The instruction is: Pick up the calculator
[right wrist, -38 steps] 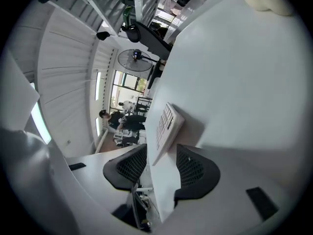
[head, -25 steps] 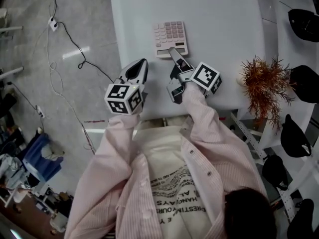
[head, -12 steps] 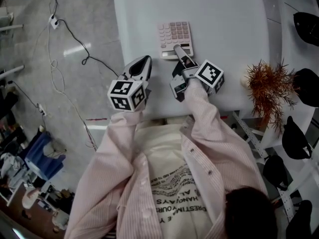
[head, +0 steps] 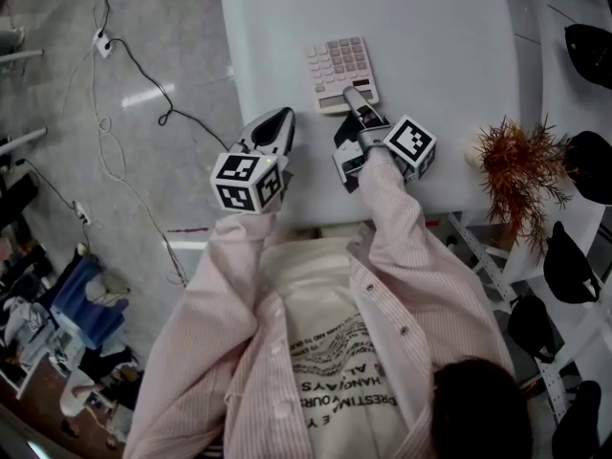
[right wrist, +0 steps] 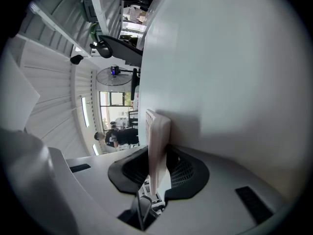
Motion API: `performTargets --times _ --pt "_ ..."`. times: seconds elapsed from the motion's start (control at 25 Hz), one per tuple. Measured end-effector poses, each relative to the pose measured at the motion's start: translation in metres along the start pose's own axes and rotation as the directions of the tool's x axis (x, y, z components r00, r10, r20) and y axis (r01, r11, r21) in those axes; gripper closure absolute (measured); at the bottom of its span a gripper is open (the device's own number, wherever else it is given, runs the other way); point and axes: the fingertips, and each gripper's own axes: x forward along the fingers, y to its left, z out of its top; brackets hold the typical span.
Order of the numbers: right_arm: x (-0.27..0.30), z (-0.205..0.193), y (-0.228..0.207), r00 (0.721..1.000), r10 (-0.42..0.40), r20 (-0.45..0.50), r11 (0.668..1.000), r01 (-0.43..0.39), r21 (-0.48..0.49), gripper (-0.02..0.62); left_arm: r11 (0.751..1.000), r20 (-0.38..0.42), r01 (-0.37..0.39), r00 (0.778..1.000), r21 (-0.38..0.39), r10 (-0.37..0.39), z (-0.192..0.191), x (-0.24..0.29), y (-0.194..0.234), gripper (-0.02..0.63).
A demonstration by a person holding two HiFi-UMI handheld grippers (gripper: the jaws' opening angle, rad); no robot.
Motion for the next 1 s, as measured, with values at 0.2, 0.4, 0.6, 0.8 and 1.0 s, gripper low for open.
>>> performTargets --times 0.2,0.4,0.6,0.8,1.0 --pt "0.000 -0.001 0.001 1.000 0.013 0.005 1.000 -0.014 0.024 0.523 1.000 0.004 -0.004 1.000 0.003 0.004 0.001 -0.004 0.003 0.604" --pt "-0.006 -0.005 0.006 1.000 0.021 -0.004 1.000 -0.021 0.010 0.525 1.000 0.019 -0.008 1.000 0.009 0.008 0.006 -0.014 0.004 0.604" --pt "-0.018 -0.010 0.019 0.999 0.045 -0.005 0.999 -0.045 -0.001 0.525 1.000 0.050 0.001 0.999 0.022 -0.002 0.014 -0.027 0.000 0.604" --pt "-0.030 -0.013 0.036 0.997 0.080 -0.006 0.997 -0.080 -0.017 0.525 0.999 0.081 0.017 0.996 0.042 -0.020 0.025 -0.037 -0.008 0.604" --pt "-0.046 -0.016 0.054 0.994 0.113 -0.007 0.993 -0.113 -0.025 0.525 0.997 0.125 0.030 0.991 0.065 -0.038 0.039 -0.052 -0.019 0.604"
